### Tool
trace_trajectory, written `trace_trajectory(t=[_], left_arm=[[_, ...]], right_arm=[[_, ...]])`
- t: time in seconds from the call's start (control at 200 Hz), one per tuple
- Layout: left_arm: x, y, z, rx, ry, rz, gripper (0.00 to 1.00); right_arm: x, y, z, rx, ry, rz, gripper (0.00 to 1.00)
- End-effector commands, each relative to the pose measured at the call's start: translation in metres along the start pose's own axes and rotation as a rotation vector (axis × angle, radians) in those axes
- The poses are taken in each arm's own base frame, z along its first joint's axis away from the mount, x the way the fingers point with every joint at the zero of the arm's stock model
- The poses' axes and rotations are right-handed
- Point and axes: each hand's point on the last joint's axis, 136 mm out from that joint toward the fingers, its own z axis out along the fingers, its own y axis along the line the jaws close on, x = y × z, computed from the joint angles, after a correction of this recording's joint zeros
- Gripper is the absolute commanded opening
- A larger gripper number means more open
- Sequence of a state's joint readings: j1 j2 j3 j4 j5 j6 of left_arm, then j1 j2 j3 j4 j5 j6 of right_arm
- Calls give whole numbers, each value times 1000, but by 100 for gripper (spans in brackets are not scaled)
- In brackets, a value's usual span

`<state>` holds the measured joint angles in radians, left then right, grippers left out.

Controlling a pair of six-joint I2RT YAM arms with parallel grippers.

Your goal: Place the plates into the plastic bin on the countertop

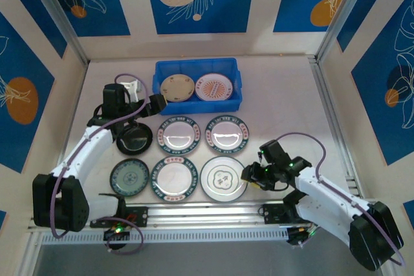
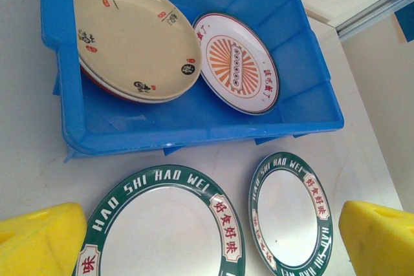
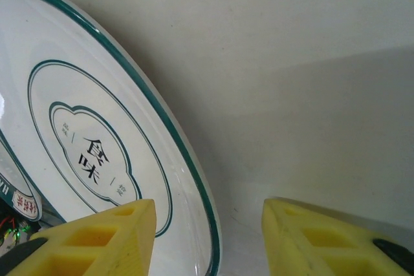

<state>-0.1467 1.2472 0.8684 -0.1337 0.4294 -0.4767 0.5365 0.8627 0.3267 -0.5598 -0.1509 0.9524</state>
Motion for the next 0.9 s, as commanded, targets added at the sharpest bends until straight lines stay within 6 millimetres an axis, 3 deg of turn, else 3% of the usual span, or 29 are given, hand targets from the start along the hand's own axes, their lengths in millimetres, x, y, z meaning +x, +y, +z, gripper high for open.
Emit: trace_trajectory(t=[0.0,0.42,0.895], left_arm=[[-3,-7,3,27,-5,15,100],[1,-1,5,8,1,7,99],[0,1,9,6,1,-7,99]], right_arm=[[5,5,6,-30,47,-15,45],[-2,16,16,-46,89,-39,29],[-3,8,5,-45,36,-14,6]])
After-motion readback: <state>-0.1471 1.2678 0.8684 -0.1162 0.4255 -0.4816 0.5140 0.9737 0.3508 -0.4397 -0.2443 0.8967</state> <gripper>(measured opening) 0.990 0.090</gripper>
